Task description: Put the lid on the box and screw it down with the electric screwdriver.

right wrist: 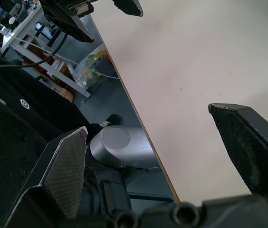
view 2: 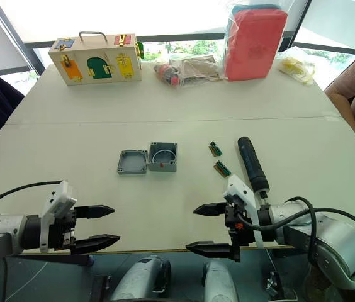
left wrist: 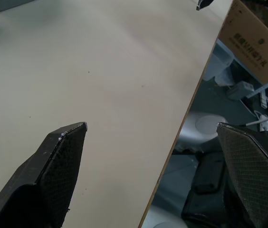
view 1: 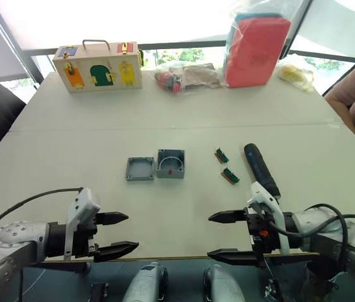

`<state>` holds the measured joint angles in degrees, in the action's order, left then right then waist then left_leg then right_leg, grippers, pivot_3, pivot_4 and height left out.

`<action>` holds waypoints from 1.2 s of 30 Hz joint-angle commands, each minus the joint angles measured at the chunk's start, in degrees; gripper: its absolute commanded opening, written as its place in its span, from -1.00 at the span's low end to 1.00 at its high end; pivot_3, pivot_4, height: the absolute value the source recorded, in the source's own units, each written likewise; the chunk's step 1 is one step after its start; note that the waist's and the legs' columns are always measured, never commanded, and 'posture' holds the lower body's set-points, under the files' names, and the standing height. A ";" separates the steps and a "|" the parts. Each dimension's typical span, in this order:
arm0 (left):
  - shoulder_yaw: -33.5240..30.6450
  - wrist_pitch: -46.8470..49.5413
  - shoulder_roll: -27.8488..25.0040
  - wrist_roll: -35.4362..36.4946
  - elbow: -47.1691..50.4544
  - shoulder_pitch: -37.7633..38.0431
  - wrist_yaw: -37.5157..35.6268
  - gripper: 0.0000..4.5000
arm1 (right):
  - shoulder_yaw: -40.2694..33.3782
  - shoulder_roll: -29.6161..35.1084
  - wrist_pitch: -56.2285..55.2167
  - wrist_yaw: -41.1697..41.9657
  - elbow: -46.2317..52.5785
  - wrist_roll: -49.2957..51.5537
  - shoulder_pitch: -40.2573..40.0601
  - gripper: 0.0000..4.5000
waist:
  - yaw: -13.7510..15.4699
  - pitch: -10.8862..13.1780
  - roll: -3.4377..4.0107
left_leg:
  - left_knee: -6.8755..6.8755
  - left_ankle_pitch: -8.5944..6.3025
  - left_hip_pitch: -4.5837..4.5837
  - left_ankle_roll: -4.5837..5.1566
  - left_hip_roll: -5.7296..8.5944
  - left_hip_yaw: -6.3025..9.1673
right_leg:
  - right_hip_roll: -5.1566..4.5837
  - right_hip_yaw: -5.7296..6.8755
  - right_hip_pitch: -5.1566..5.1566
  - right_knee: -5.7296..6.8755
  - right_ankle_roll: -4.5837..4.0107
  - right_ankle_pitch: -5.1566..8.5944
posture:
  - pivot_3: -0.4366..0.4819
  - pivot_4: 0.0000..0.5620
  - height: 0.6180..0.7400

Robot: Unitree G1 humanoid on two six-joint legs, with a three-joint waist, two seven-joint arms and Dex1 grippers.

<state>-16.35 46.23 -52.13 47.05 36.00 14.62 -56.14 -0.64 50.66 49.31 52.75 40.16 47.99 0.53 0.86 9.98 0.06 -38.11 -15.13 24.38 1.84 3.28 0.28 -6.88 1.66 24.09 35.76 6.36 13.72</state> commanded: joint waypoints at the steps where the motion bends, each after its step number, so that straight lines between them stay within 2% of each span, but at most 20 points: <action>1: -1.08 0.03 -0.16 1.86 0.49 -0.77 -0.19 0.99 | -0.02 0.31 -1.55 0.45 1.48 -0.30 0.24 1.00 | 0.00 0.00 0.00 | 0.00 0.00 0.00 0.00 0.00 0.00 | 0.00 0.00 0.00 0.00 0.00 0.00 | -0.05 -0.47 1.00; 17: -0.88 2.82 0.29 5.33 -1.87 -7.13 3.12 0.99 | 0.90 -1.42 -3.02 -2.45 0.95 -2.38 1.60 1.00 | -0.01 0.00 0.00 | 0.00 0.00 0.00 0.00 0.00 0.02 | 0.03 0.03 -0.02 -0.01 0.01 -0.01 | -0.05 -0.47 1.00; 25: 1.71 -0.20 -0.20 -1.24 -3.85 -9.93 4.94 0.99 | 2.22 -3.61 -4.18 -5.76 0.32 -5.45 2.67 1.00 | -0.02 0.00 -0.01 | 0.00 0.00 0.00 0.00 0.01 0.01 | 0.05 0.03 -0.02 0.00 0.02 -0.01 | -0.05 -0.47 1.00; 29: 2.72 5.33 -3.45 0.07 -5.78 -12.98 4.96 0.99 | 1.64 -4.62 -3.28 -7.25 0.51 -4.73 2.67 1.00 | 0.01 -0.02 -0.04 | 0.00 0.00 0.00 0.00 0.01 0.03 | 0.05 0.04 -0.03 0.01 0.02 -0.02 | -0.05 -0.47 1.00; 31: 4.22 9.02 -6.86 1.22 -7.88 -18.43 3.46 0.99 | 0.88 -5.21 -1.32 -9.45 0.46 -3.89 3.56 1.00 | 0.03 -0.02 -0.04 | -0.01 0.00 -0.01 0.00 0.01 0.03 | 0.08 0.04 -0.01 0.04 0.03 -0.02 | -0.05 -0.47 1.00; 33: 10.58 6.86 -10.23 -3.21 -11.23 -29.56 -1.07 0.99 | -1.66 -6.82 4.23 -14.54 0.21 1.49 7.46 1.00 | 0.14 0.01 -0.10 | -0.03 0.01 -0.01 -0.01 0.02 0.04 | 0.14 0.09 -0.01 0.10 0.03 -0.02 | -0.05 -0.47 1.00; 35: 15.68 6.18 -11.13 -5.95 -14.12 -38.19 -4.07 0.99 | -2.86 -8.76 6.90 -18.05 0.09 4.86 10.84 1.00 | 0.21 0.02 -0.16 | -0.10 0.02 0.00 -0.02 0.04 0.07 | 0.19 0.19 -0.03 0.17 0.03 -0.02 | -0.05 -0.47 1.00; 36: 19.50 6.03 -9.78 -8.13 -16.34 -44.38 -5.31 0.99 | -2.81 -9.69 7.05 -19.36 0.46 5.03 12.30 1.00 | 0.05 0.01 -0.16 | -0.11 0.02 -0.01 -0.02 0.07 0.06 | 0.19 0.18 -0.04 0.17 0.05 -0.03 | -0.05 -0.47 1.00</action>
<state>-2.32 53.29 -62.59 42.61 22.56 -23.01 -58.21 -1.51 42.29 54.95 36.54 39.06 49.99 10.77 0.91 10.00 -0.10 -38.20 -15.12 24.37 1.84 3.37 0.33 -6.70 1.81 24.05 35.91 6.50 13.64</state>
